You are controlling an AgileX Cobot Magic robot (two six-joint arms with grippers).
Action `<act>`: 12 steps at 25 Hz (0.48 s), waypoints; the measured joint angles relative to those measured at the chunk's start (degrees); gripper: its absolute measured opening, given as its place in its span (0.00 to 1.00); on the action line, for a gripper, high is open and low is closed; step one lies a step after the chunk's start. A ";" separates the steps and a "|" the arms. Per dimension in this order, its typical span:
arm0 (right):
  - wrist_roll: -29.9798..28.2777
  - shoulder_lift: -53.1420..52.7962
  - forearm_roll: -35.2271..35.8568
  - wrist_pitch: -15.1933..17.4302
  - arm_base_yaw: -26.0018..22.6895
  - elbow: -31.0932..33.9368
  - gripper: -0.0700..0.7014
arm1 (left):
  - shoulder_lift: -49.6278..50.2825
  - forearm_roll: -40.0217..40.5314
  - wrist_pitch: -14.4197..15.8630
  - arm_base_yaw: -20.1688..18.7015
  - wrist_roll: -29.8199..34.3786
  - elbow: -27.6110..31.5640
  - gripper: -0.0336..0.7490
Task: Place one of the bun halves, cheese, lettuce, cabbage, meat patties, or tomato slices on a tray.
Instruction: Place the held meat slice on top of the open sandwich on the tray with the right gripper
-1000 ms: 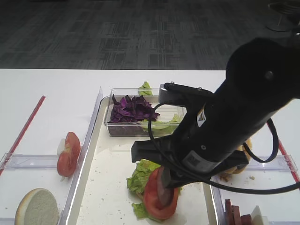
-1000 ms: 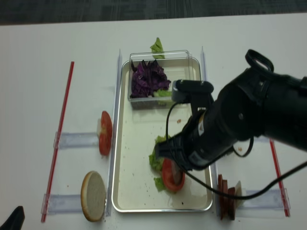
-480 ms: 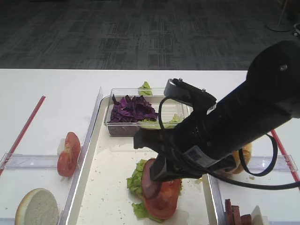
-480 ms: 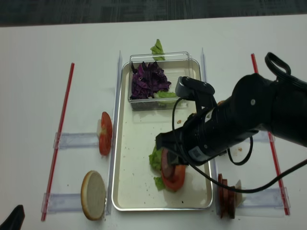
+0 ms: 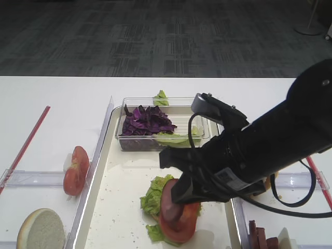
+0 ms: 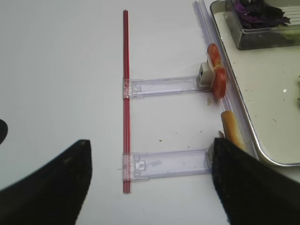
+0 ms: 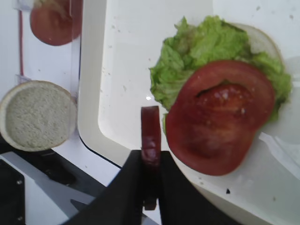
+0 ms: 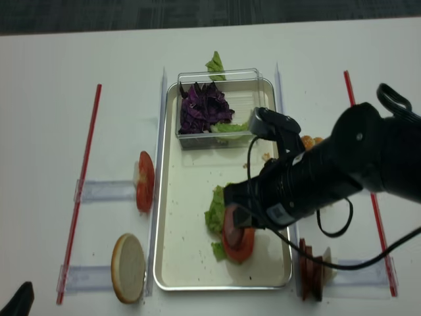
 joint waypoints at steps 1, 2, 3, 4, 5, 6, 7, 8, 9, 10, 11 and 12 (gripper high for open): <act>-2.74 0.00 3.31 0.00 -0.88 0.46 0.23 | 0.00 0.00 0.00 0.00 0.00 0.00 0.67; -5.65 0.00 5.71 0.00 -1.62 0.66 0.23 | 0.00 0.00 0.00 0.00 0.00 0.00 0.67; -7.69 0.00 7.87 0.00 -2.10 0.66 0.23 | 0.00 0.00 0.00 0.00 0.00 0.00 0.67; -9.02 0.00 9.32 -0.25 -2.54 0.66 0.23 | 0.00 0.00 0.00 0.00 0.00 0.00 0.67; -9.80 0.00 10.20 -0.25 -2.77 0.66 0.23 | 0.00 0.00 0.00 0.00 0.00 0.00 0.67; -10.59 0.16 10.69 -0.25 -3.04 0.66 0.23 | 0.00 0.00 0.00 0.00 0.00 0.00 0.67; -11.43 0.55 11.35 -0.03 -3.07 0.66 0.23 | 0.00 0.00 0.00 0.00 0.00 0.00 0.67; -12.15 1.11 12.13 0.19 -3.07 0.66 0.23 | 0.00 0.00 0.00 0.00 0.00 0.00 0.67; -13.26 2.00 12.86 0.46 -3.07 0.66 0.23 | 0.00 0.00 0.00 0.00 0.00 0.00 0.67; -14.40 3.06 14.02 0.70 -3.07 0.66 0.23 | 0.00 0.00 0.00 0.00 0.00 0.00 0.67; -15.59 3.96 15.39 0.95 -3.07 0.66 0.23 | 0.00 0.00 0.00 0.00 0.00 0.00 0.67; -16.58 5.01 16.74 0.99 -3.07 0.66 0.23 | 0.00 0.00 0.00 0.00 0.00 0.00 0.67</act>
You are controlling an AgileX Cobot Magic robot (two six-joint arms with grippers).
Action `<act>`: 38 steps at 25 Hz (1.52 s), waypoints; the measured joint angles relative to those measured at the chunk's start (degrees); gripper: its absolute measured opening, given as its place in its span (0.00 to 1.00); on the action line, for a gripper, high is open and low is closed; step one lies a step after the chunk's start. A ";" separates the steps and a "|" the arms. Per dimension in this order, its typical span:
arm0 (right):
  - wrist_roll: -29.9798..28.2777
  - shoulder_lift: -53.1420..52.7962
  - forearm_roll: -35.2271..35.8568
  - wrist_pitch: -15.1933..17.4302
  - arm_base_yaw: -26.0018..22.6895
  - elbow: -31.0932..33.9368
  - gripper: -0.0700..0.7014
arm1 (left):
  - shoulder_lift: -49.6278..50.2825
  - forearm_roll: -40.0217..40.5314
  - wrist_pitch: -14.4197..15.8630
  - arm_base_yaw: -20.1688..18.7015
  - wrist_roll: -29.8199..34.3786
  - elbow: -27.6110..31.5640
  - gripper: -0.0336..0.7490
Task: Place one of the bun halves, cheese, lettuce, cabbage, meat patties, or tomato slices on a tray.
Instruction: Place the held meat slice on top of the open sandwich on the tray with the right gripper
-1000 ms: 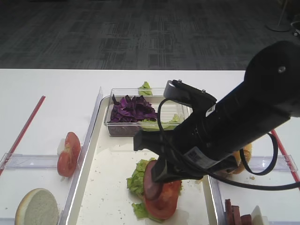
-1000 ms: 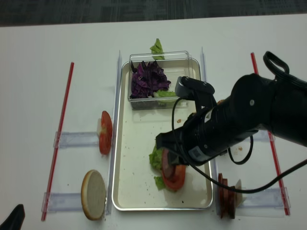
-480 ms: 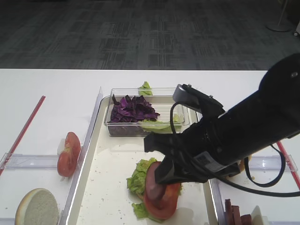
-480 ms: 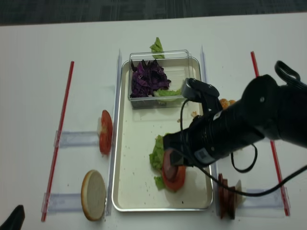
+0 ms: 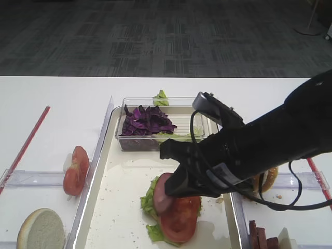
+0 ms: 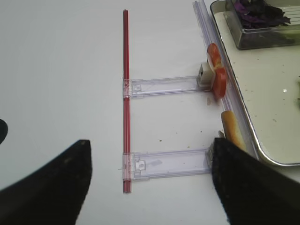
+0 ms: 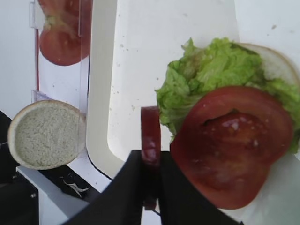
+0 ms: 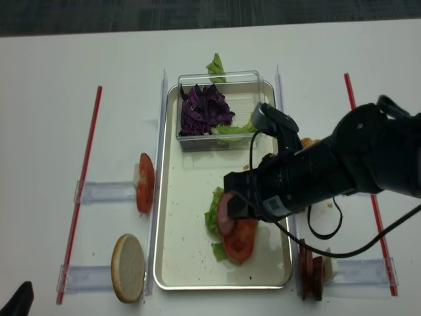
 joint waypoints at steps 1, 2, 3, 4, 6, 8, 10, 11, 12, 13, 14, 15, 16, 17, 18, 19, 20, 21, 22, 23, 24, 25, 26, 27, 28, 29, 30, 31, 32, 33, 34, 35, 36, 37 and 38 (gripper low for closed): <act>-1.11 0.90 1.03 0.00 0.00 0.00 0.23 | 0.00 0.00 0.00 0.00 0.00 0.00 0.67; -1.82 1.59 1.82 0.00 0.00 0.00 0.23 | 0.00 0.00 0.00 0.00 0.00 0.00 0.67; -2.19 2.00 2.24 -0.12 0.00 0.00 0.23 | 0.00 0.00 0.00 0.00 0.00 0.00 0.67; -2.41 2.25 2.35 -0.27 0.00 0.00 0.23 | 0.00 0.00 0.00 0.00 0.00 0.00 0.67; -2.68 2.46 2.35 -0.65 0.00 0.00 0.23 | 0.00 0.00 0.00 0.00 0.00 0.00 0.67; -2.79 2.46 2.48 -1.25 0.00 0.00 0.23 | 0.00 0.00 0.00 0.00 0.00 0.00 0.67; -2.92 2.46 2.48 -1.69 0.00 0.00 0.23 | 0.00 0.00 0.00 0.00 0.00 0.00 0.67; -2.94 2.46 2.48 -1.82 0.00 0.00 0.23 | 0.00 0.00 0.00 0.00 0.00 0.00 0.67; -3.03 2.56 2.48 -1.96 0.00 0.00 0.23 | 0.00 0.00 0.00 0.00 0.00 0.00 0.67; -3.03 2.59 2.48 -2.05 0.00 0.00 0.23 | 0.00 0.00 0.00 0.00 0.00 0.00 0.67; -3.03 2.88 2.59 -2.05 0.00 0.00 0.23 | 0.00 0.00 0.00 0.00 0.00 0.00 0.67; -3.03 3.30 2.69 -2.05 0.00 0.00 0.23 | 0.00 0.00 0.00 0.00 0.00 0.00 0.67; -3.07 3.79 2.67 -2.19 0.00 0.00 0.23 | 0.00 0.00 0.00 0.00 0.00 0.00 0.67; -3.17 4.09 2.81 -2.19 0.00 0.00 0.23 | 0.00 0.00 0.00 0.00 0.00 0.00 0.67; -3.17 4.52 2.93 -2.19 0.00 0.00 0.23 | 0.00 0.00 0.00 0.00 0.00 0.00 0.67; -3.30 4.83 3.22 -2.19 0.00 0.00 0.23 | 0.00 0.00 0.00 0.00 0.00 0.00 0.67; -3.58 5.04 3.45 -2.22 0.00 0.00 0.23 | 0.00 0.00 0.00 0.00 0.00 0.00 0.67; -3.81 5.13 3.76 -2.32 0.00 0.00 0.23 | 0.00 0.00 0.00 0.00 0.00 0.00 0.67; -4.05 5.13 4.11 -2.32 0.00 0.00 0.23 | 0.00 0.00 0.00 0.00 0.00 0.00 0.67; -4.54 5.13 4.58 -2.43 0.00 0.00 0.23 | 0.00 0.00 0.00 0.00 0.00 0.00 0.67; -5.05 5.13 5.02 -2.43 0.00 0.00 0.23 | 0.00 0.00 0.00 0.00 0.00 0.00 0.67; -5.32 5.13 5.39 -2.43 0.00 0.00 0.23 | 0.00 0.00 0.00 0.00 0.00 0.00 0.67; -5.53 5.13 5.65 -2.54 0.00 0.00 0.23 | 0.00 0.00 0.00 0.00 0.00 0.00 0.67; -5.65 5.13 5.85 -2.54 0.00 0.00 0.23 | 0.00 0.00 0.00 0.00 0.00 0.00 0.67; -5.65 5.13 5.86 -2.65 0.00 0.00 0.23 | 0.00 0.00 0.00 0.00 0.00 0.00 0.67; -5.76 5.13 5.95 -2.65 0.00 0.00 0.23 | 0.00 0.00 0.00 0.00 0.00 0.00 0.67; -5.76 5.13 5.97 -2.76 0.00 0.00 0.23 | 0.00 0.00 0.00 0.00 0.00 0.00 0.67; -5.76 5.13 6.08 -2.85 0.00 0.00 0.23 | 0.00 0.00 0.00 0.00 0.00 0.00 0.67; -5.76 5.13 6.08 -2.88 0.00 0.00 0.23 | 0.00 0.00 0.00 0.00 0.00 0.00 0.67; -5.76 5.13 6.17 -2.99 0.00 0.00 0.23 | 0.00 0.00 0.00 0.00 0.00 0.00 0.67; -5.76 5.13 6.17 -2.99 0.00 0.00 0.23 | 0.00 0.00 0.00 0.00 0.00 0.00 0.67; -5.76 5.13 6.17 -3.01 0.00 0.00 0.23 | 0.00 0.00 0.00 0.00 0.00 0.00 0.67; -5.76 5.13 6.17 -3.11 0.00 0.00 0.23 | 0.00 0.00 0.00 0.00 0.00 0.00 0.67; -5.76 5.13 6.17 -3.11 0.00 0.00 0.23 | 0.00 0.00 0.00 0.00 0.00 0.00 0.67; -5.76 5.13 6.17 -3.11 0.00 0.00 0.23 | 0.00 0.00 0.00 0.00 0.00 0.00 0.67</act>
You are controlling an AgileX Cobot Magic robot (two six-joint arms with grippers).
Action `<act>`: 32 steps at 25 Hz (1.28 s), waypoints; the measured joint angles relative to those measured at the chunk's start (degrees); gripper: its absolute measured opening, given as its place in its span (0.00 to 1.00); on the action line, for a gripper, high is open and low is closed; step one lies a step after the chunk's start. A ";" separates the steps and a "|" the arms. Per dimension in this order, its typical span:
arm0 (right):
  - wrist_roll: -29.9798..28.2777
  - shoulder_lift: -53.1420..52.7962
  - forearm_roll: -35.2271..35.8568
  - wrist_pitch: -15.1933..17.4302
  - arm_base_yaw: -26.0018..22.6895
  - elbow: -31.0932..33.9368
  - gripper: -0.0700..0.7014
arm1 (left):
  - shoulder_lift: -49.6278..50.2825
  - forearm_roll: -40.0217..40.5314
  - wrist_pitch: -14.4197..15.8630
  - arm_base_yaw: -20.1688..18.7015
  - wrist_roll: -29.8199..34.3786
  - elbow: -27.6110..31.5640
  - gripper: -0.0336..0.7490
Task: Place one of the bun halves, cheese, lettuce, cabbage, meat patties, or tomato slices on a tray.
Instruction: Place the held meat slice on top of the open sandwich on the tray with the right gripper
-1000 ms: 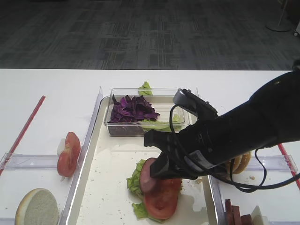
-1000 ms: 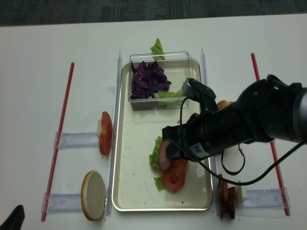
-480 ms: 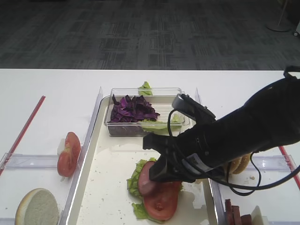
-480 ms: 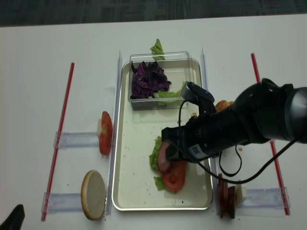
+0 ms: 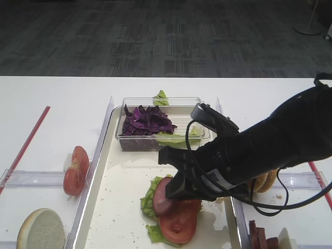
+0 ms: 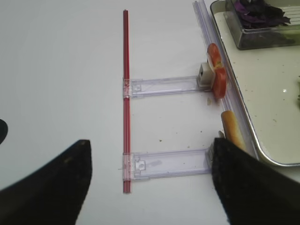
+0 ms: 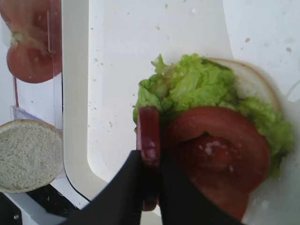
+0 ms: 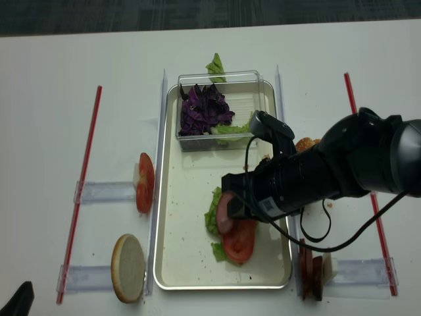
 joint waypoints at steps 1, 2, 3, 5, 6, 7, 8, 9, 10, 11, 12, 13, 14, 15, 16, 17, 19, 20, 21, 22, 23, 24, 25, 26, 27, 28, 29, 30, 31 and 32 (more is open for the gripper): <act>0.00 0.00 0.00 0.00 0.00 0.00 0.25 | 0.00 0.00 0.00 0.00 0.00 0.00 0.67; 0.00 0.00 0.00 0.00 0.00 0.00 0.28 | 0.00 0.00 0.00 0.00 0.00 0.00 0.67; 0.00 0.00 0.00 -0.11 0.00 0.00 0.31 | 0.00 0.00 0.00 0.00 0.00 0.00 0.67; 0.00 0.00 -0.11 -0.22 0.00 0.00 0.38 | 0.00 0.00 0.00 0.00 0.00 0.00 0.67; 0.00 0.00 -0.11 -0.22 0.00 0.00 0.40 | 0.00 0.00 0.00 0.00 0.00 0.00 0.67; 0.00 0.00 -0.19 -0.22 0.00 0.00 0.42 | 0.00 0.00 0.00 0.00 0.00 0.00 0.67; 0.00 0.00 -0.19 -0.22 0.00 0.00 0.45 | 0.00 0.00 0.00 0.00 0.00 0.00 0.67; 0.00 0.00 -0.19 -0.22 0.00 0.00 0.47 | 0.00 0.00 0.00 0.00 0.00 0.00 0.67; 0.00 0.00 -0.19 -0.22 0.00 0.00 0.49 | 0.00 0.00 0.00 0.00 0.00 0.00 0.67; 0.00 0.00 -0.23 -0.22 0.00 0.00 0.53 | 0.00 0.00 0.00 0.00 0.00 0.00 0.67; 0.00 0.00 -0.45 -0.22 0.00 0.00 0.57 | 0.00 0.00 0.00 0.00 0.00 0.00 0.67; 0.00 0.00 -0.45 -0.22 0.00 0.00 0.60 | 0.00 0.00 0.00 0.00 0.00 0.00 0.67; 0.00 0.00 -0.67 -0.22 0.00 0.00 0.65 | 0.00 0.00 0.00 0.00 0.00 0.00 0.67; 0.00 0.00 -0.67 -0.22 0.00 0.00 0.69 | 0.00 0.00 0.00 0.00 0.00 0.00 0.67; 0.00 0.00 -0.75 -0.31 0.00 0.00 0.74 | 0.00 0.00 0.00 0.00 0.00 0.00 0.67; 0.00 0.00 -0.81 -0.31 0.00 0.00 0.76 | 0.00 0.00 0.00 0.00 0.00 0.00 0.67; 0.00 0.00 -0.90 -0.31 0.00 0.00 0.80 | 0.00 0.00 0.00 0.00 0.00 0.00 0.67; 0.00 0.00 -0.90 -0.31 0.00 0.00 0.81 | 0.00 0.00 0.00 0.00 0.00 0.00 0.67; 0.00 0.00 -1.14 -0.31 0.00 0.00 0.81 | 0.00 0.00 0.00 0.00 0.00 0.00 0.67; -0.10 0.00 -1.25 -0.31 0.00 0.00 0.81 | 0.00 0.00 0.00 0.00 0.00 0.00 0.67; -0.19 0.00 -1.38 -0.31 0.00 0.00 0.82 | 0.00 0.00 0.00 0.00 0.00 0.00 0.67; -0.19 0.00 -1.50 -0.31 0.00 0.00 0.82 | 0.00 0.00 0.00 0.00 0.00 0.00 0.67; -0.19 0.00 -1.61 -0.31 0.00 0.00 0.82 | 0.00 0.00 0.00 0.00 0.00 0.00 0.67; -0.19 0.00 -1.85 -0.31 0.00 0.00 0.82 | 0.00 0.00 0.00 0.00 0.00 0.00 0.67; -0.19 0.00 -1.99 -0.31 0.00 0.00 0.82 | 0.00 0.00 0.00 0.00 0.00 0.00 0.67; -0.09 0.00 -2.06 -0.31 0.00 0.00 0.82 | 0.00 0.00 0.00 0.00 0.00 0.00 0.67; -0.09 0.00 -2.17 -0.31 0.00 0.00 0.82 | 0.00 0.00 0.00 0.00 0.00 0.00 0.67; -0.09 0.00 -2.12 -0.31 0.00 0.00 0.82 | 0.00 0.00 0.00 0.00 0.00 0.00 0.67; 0.02 0.00 -2.20 -0.31 0.00 0.00 0.82 | 0.00 0.00 0.00 0.00 0.00 0.00 0.67; 0.02 0.00 -2.20 -0.31 0.00 0.00 0.82 | 0.00 0.00 0.00 0.00 0.00 0.00 0.67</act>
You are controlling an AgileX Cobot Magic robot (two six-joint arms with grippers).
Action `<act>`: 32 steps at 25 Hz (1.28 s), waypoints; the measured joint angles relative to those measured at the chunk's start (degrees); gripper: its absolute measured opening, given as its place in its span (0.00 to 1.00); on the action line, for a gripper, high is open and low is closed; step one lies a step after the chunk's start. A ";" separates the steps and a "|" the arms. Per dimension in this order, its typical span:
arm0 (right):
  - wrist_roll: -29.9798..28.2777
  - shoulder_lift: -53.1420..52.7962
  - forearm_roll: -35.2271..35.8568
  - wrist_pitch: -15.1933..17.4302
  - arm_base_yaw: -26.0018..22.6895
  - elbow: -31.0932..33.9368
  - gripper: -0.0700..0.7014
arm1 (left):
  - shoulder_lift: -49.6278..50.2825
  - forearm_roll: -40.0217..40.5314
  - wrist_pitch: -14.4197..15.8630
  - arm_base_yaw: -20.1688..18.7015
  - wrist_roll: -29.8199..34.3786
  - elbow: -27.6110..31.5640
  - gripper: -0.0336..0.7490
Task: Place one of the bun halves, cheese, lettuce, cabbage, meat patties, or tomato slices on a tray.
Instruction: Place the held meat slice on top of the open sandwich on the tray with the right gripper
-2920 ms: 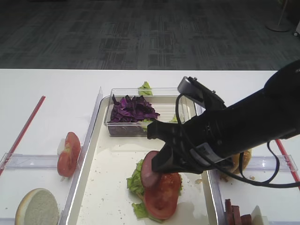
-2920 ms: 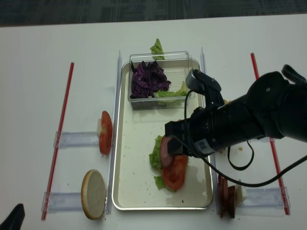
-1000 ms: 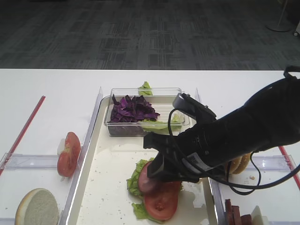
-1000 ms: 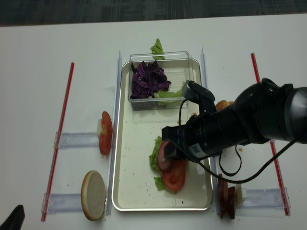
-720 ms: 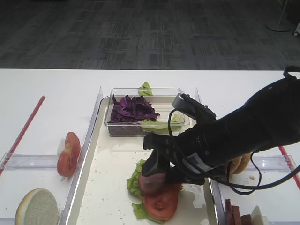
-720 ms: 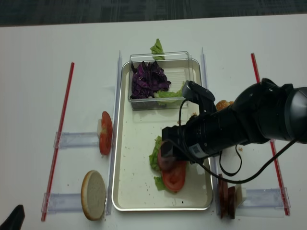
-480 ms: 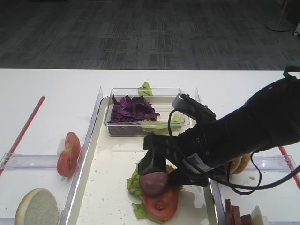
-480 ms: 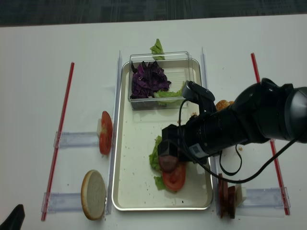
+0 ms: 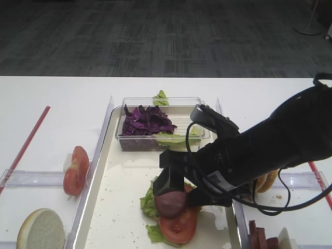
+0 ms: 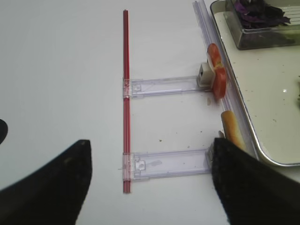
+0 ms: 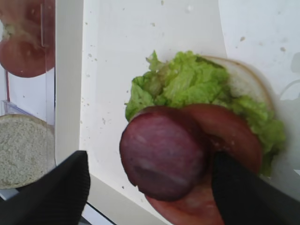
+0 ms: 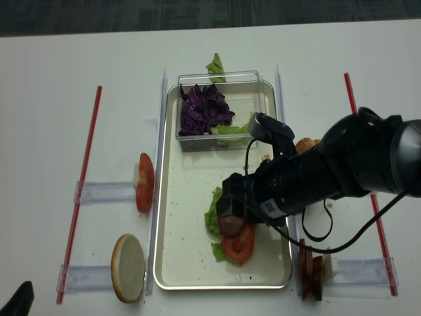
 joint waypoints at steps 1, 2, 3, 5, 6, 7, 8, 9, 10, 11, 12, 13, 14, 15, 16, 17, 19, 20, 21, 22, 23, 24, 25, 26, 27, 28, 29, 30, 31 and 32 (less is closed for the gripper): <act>0.10 0.00 0.00 0.00 0.00 0.00 0.82 | 0.00 0.00 0.00 0.00 0.00 0.00 0.67; 0.10 0.00 0.00 0.11 0.00 0.00 0.82 | 0.00 0.00 0.00 0.00 0.00 0.00 0.67; 0.10 0.00 0.00 0.11 0.00 0.00 0.82 | 0.00 0.00 0.00 0.00 0.00 0.00 0.67; 0.18 0.00 0.00 0.29 0.00 0.00 0.82 | 0.00 0.00 0.00 0.00 0.00 0.00 0.67; 0.18 0.00 0.00 0.29 0.00 0.00 0.82 | 0.00 0.00 0.00 0.00 0.00 0.00 0.67; 0.33 0.00 0.00 0.29 0.00 0.00 0.82 | 0.00 0.00 0.00 0.00 0.00 0.00 0.67; 0.46 0.00 -0.15 0.29 0.00 0.00 0.82 | 0.00 0.00 0.00 0.00 0.00 0.00 0.67; 0.69 0.00 -0.37 0.29 0.00 0.00 0.82 | 0.00 0.00 0.00 0.00 0.00 0.00 0.67; 0.90 0.00 -0.64 0.29 0.00 0.00 0.82 | 0.00 0.00 0.00 0.00 0.00 0.00 0.67; 1.14 0.00 -1.00 0.29 0.00 0.00 0.82 | 0.00 0.00 0.00 0.00 0.00 0.00 0.67; 1.53 0.00 -1.26 0.35 0.00 0.00 0.82 | 0.00 0.00 0.00 0.00 0.00 0.00 0.67; 1.69 -0.10 -1.53 0.35 0.00 0.00 0.82 | 0.00 0.00 0.00 0.00 0.00 0.00 0.67; 1.98 -0.48 -1.81 0.35 0.00 0.00 0.82 | 0.00 0.00 0.00 0.00 0.00 0.00 0.67; 2.33 -0.77 -2.01 0.35 0.00 0.00 0.82 | 0.00 0.00 0.00 0.00 0.00 0.00 0.67; 2.50 -1.07 -2.04 0.35 0.00 0.00 0.82 | 0.00 0.00 0.00 0.00 0.00 0.00 0.67; 2.63 -1.33 -2.16 0.35 0.00 0.00 0.82 | 0.00 0.00 0.00 0.00 0.00 0.00 0.67; 2.74 -1.56 -2.37 0.35 0.00 0.00 0.82 | 0.00 0.00 0.00 0.00 0.00 0.00 0.67; 2.81 -1.56 -2.34 0.35 0.00 0.00 0.82 | 0.00 0.00 0.00 0.00 0.00 0.00 0.67; 2.86 -1.56 -2.40 0.35 0.00 0.00 0.82 | 0.00 0.00 0.00 0.00 0.00 0.00 0.67; 2.95 -1.56 -2.48 0.35 0.00 0.00 0.82 | 0.00 0.00 0.00 0.00 0.00 0.00 0.67; 3.09 -1.56 -2.48 0.35 0.00 0.00 0.82 | 0.00 0.00 0.00 0.00 0.00 0.00 0.67; 3.22 -1.56 -2.48 0.44 0.00 0.00 0.82 | 0.00 0.00 0.00 0.00 0.00 0.00 0.67; 3.22 -1.56 -2.48 0.44 0.00 0.00 0.82 | 0.00 0.00 0.00 0.00 0.00 0.00 0.67; 3.22 -1.56 -2.53 0.48 0.00 0.00 0.82 | 0.00 0.00 0.00 0.00 0.00 0.00 0.67; 3.51 -1.72 -2.83 0.48 0.00 0.00 0.82 | 0.00 0.00 0.00 0.00 0.00 0.00 0.67; 3.78 -1.84 -3.14 0.48 0.00 0.00 0.82 | 0.00 0.00 0.00 0.00 0.00 0.00 0.67; 4.09 -2.12 -3.50 0.58 0.00 0.00 0.82 | 0.00 0.00 0.00 0.00 0.00 0.00 0.67; 4.54 -2.26 -4.20 0.71 0.00 -0.12 0.82 | 0.00 0.00 0.00 0.00 0.00 0.00 0.67; 5.07 -2.67 -4.77 0.85 0.00 -0.34 0.82 | 0.00 0.00 0.00 0.00 0.00 0.00 0.67; 5.85 -2.90 -5.74 1.13 0.00 -0.61 0.82 | 0.00 0.00 0.00 0.00 0.00 0.00 0.67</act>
